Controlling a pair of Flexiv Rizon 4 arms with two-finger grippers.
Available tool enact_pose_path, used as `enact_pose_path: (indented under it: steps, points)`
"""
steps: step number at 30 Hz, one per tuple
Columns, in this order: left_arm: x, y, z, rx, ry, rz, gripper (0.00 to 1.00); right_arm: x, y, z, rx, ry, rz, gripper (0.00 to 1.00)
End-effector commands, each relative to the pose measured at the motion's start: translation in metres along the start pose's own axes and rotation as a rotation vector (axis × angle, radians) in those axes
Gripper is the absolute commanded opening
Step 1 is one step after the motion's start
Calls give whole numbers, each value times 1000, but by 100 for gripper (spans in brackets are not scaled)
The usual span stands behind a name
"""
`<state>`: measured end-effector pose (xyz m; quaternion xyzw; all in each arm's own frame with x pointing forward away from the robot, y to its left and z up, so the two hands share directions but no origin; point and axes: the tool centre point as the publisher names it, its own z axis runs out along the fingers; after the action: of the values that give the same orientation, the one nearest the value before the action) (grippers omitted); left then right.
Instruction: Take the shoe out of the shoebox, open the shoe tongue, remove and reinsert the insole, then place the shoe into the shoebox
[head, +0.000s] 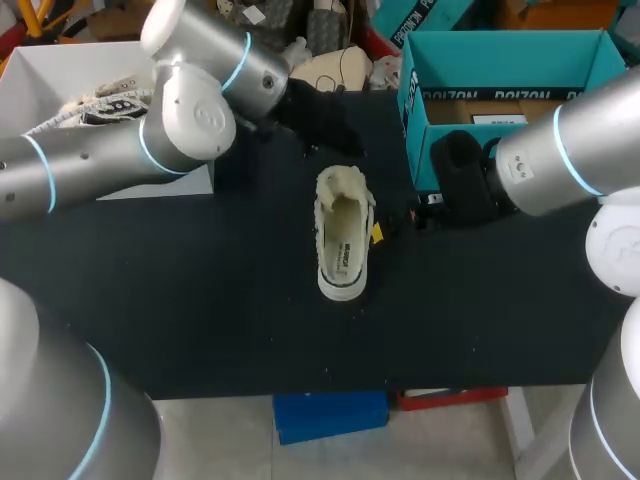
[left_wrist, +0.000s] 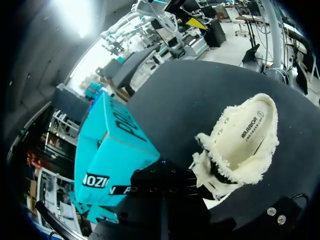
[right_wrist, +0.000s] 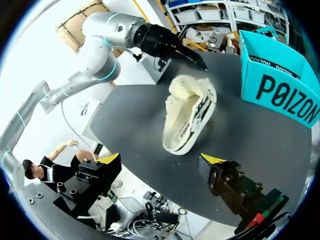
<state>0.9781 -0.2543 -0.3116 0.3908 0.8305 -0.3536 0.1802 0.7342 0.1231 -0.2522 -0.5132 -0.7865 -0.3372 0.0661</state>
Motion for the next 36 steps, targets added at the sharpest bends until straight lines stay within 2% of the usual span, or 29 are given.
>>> enact_pose_path:
  steps: [1,7,9,11,16,20,23,27,32,33,36]
  points:
    - [-7,10,3,49,221,6,0,1,0,1,1,-3,1,100]
    - [6,-2,6,105,440,54,0,1,0,1,1,-3,1,100]
    - [19,-4,10,100,528,81,0,1,0,1,1,-3,1,100]
    - [39,-7,16,97,661,115,0,1,0,1,1,-3,1,100]
    - [76,-22,28,105,783,152,0,1,0,1,1,-3,1,100]
    - [84,-23,31,105,797,175,0,1,0,1,1,-3,1,100]
    - [86,-25,30,107,768,202,0,1,0,1,1,-3,1,100]
    - [67,-31,23,96,640,258,0,1,0,1,1,-3,1,100]
    - [41,-37,-3,55,481,331,0,1,0,1,1,-3,1,100]
    - [37,-38,-10,39,447,343,0,1,0,1,1,-3,1,100]
    - [35,-29,-28,-107,450,473,0,1,0,1,1,-3,1,100]
